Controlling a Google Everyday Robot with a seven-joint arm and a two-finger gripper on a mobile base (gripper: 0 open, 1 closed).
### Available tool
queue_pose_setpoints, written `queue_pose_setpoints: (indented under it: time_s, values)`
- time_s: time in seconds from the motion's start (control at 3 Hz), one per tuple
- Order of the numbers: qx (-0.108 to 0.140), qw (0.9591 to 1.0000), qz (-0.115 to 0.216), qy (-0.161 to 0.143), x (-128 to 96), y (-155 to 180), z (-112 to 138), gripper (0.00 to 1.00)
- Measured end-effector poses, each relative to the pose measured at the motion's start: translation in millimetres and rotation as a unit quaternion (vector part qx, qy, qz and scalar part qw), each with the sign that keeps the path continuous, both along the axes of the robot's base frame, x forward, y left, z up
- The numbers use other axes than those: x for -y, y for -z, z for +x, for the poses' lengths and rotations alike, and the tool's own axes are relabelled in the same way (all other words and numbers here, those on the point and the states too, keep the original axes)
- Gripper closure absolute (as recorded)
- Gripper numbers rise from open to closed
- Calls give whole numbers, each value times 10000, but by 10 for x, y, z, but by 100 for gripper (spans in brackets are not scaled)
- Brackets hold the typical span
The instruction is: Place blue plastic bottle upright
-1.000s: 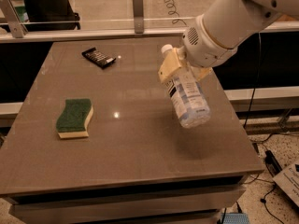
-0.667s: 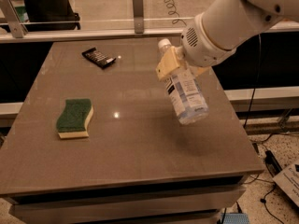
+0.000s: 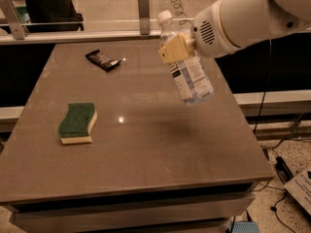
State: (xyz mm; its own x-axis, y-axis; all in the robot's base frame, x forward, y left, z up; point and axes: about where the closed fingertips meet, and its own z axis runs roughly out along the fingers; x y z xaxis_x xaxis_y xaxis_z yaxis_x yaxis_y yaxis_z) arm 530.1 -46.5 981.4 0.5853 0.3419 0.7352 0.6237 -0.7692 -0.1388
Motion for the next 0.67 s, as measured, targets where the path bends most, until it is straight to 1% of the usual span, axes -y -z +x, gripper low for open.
queue_pose_setpoints:
  time_s: [0.33, 0.67]
  values:
    - [472, 9965, 503, -479, -15, -158, 137, 100]
    - [726, 9822, 1277, -1173, -65, -186, 286, 100]
